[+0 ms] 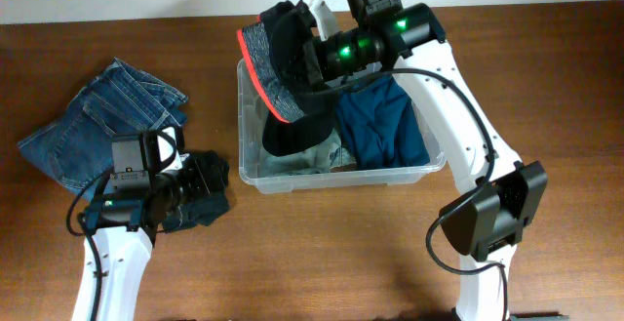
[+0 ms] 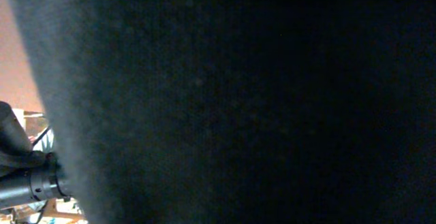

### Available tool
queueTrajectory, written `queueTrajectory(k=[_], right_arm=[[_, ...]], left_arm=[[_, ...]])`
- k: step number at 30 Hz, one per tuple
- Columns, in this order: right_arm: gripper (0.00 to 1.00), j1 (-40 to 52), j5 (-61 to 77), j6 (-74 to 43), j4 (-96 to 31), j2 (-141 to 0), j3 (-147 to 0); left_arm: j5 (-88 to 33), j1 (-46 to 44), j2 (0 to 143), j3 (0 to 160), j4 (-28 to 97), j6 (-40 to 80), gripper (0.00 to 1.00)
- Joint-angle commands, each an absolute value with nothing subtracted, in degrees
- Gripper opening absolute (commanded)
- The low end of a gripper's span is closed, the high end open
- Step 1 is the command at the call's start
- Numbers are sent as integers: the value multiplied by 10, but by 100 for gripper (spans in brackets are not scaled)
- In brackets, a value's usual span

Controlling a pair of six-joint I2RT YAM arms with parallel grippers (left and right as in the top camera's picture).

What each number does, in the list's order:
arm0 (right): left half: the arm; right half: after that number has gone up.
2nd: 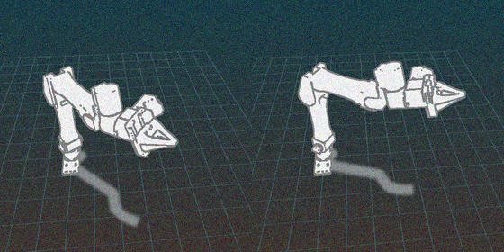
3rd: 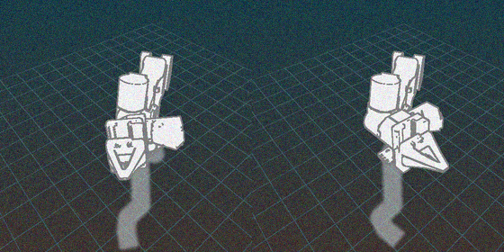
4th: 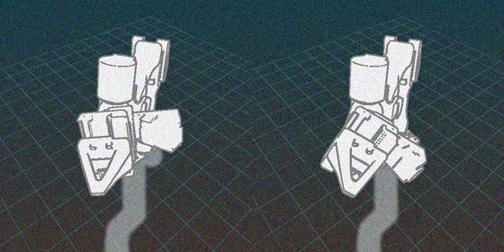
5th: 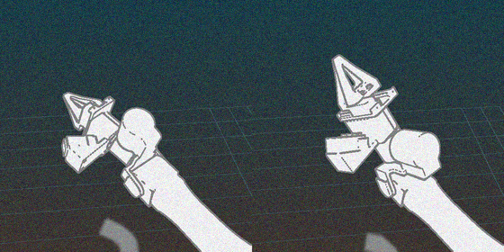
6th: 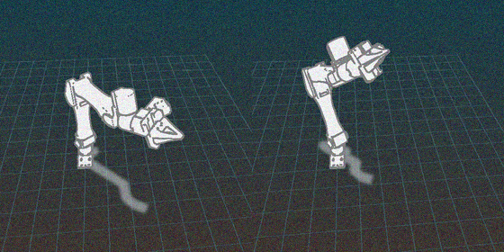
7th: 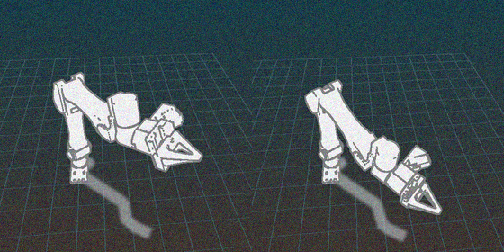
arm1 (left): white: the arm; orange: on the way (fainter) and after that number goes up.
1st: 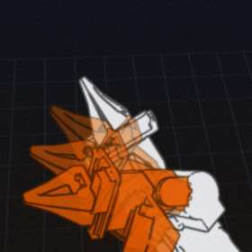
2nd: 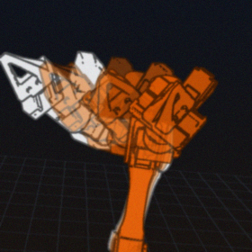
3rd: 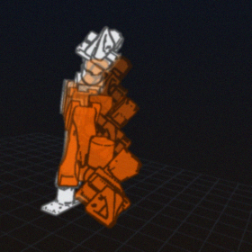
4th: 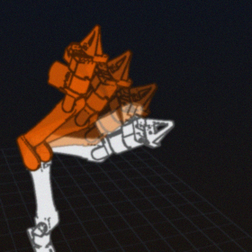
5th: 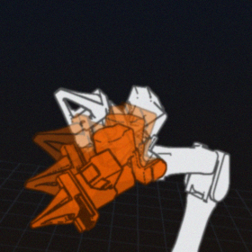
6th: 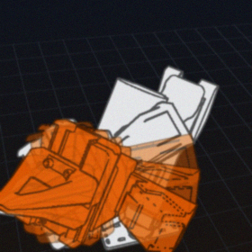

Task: Pack container
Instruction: 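Lower the black striped garment into the bin's right half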

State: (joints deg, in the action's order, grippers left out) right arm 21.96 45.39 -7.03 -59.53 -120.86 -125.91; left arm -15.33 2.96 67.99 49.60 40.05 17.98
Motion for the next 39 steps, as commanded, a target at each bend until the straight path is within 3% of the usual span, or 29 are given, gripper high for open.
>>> queueTrajectory(k=[1, 9, 34, 39], right_arm=[[4, 225, 469, -60, -592, -1222, -1265], [4, 224, 415, -60, -597, -1232, -1241], [4, 208, 50, -65, -712, -1232, -1230], [5, 194, 38, -65, -723, -1232, -1229]], left_arm=[[-150, 28, 679, 498, 400, 171, 99], [-150, 28, 679, 498, 400, 171, 99], [-150, 28, 679, 498, 400, 171, 99], [-150, 28, 679, 498, 400, 171, 99]])
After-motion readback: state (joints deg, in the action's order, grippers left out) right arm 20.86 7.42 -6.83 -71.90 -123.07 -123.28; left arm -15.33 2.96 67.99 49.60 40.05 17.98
